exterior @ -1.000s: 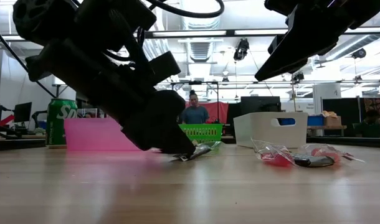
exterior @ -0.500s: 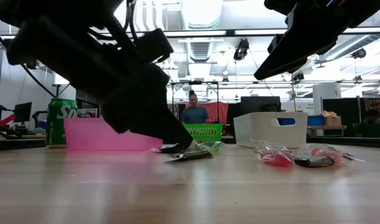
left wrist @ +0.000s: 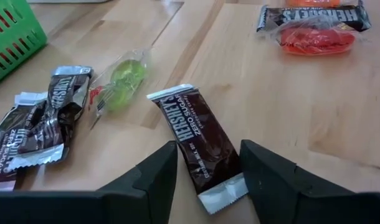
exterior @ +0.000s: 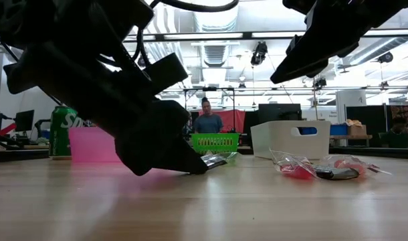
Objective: Sort candy
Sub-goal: Put the brown chocolate into the white bin
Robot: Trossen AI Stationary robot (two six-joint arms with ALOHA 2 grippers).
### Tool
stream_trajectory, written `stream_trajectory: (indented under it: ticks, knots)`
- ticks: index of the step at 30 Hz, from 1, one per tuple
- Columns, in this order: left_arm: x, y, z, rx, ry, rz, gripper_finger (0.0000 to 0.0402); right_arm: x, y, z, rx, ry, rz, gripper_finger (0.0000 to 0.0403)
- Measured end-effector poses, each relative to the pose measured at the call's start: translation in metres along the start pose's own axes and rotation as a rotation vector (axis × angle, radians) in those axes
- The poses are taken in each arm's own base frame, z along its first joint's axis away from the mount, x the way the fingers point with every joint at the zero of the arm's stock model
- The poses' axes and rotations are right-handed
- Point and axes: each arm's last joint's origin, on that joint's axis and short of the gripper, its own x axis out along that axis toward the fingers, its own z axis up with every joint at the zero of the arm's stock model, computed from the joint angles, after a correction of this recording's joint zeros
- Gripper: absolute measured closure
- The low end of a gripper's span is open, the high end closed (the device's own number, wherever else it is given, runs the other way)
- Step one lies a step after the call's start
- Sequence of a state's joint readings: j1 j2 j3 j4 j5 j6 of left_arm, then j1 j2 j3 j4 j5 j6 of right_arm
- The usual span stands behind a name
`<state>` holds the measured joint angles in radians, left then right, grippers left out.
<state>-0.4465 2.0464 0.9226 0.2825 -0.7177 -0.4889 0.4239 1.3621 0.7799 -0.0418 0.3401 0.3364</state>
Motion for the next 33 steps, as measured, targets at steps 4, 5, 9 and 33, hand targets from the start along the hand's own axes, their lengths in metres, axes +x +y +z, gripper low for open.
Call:
stream_trajectory:
  ticks: [4,5,9,33]
  knots:
    - [0.0,0.0,-0.001,0.001,0.005,-0.002,0.0254,0.0,-0.001,0.0,0.002,-0.001,-0.003,0.0255]
    - [0.0,0.0,-0.001,0.004,0.007,-0.002,0.0263,0.0,-0.001,0.0,-0.002,-0.002,-0.003,0.0255]
    - [0.0,0.0,-0.001,0.015,0.013,-0.013,0.0318,0.0,-0.001,0.001,-0.003,-0.003,-0.002,0.0255]
    - [-0.021,-0.007,0.059,0.264,-0.142,0.025,0.0399,0.025,-0.002,0.005,-0.013,-0.108,-0.041,0.0228]
